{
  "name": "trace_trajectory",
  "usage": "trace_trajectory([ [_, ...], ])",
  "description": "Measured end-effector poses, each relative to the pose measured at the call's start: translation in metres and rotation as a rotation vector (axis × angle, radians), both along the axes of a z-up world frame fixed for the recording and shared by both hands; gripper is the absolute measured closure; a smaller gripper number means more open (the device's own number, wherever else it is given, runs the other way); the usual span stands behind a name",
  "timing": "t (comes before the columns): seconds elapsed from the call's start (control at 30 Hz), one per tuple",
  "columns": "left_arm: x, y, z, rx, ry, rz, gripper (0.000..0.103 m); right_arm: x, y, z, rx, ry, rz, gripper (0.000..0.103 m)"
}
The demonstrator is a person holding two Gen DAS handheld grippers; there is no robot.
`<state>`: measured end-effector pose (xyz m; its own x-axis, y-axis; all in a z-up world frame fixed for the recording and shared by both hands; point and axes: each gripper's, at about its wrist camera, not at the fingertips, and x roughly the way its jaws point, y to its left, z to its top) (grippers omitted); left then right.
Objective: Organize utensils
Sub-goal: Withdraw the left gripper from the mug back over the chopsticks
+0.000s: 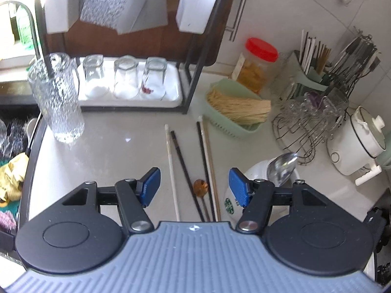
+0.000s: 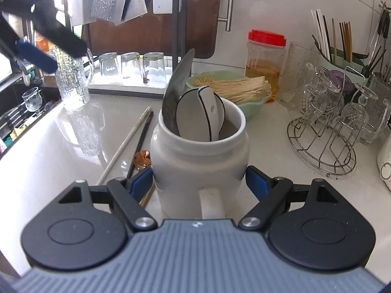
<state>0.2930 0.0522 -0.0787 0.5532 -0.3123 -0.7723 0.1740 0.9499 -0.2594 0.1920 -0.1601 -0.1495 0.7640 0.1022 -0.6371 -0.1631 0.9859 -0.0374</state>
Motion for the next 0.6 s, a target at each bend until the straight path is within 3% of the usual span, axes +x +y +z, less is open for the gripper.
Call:
trace_trajectory([
  [0.6, -0.011, -0.012, -0.043, 0.004, 0.094, -0.019, 0.035, -0.001, -0.002, 0.001, 0.005, 0.004, 0.020, 0.020],
])
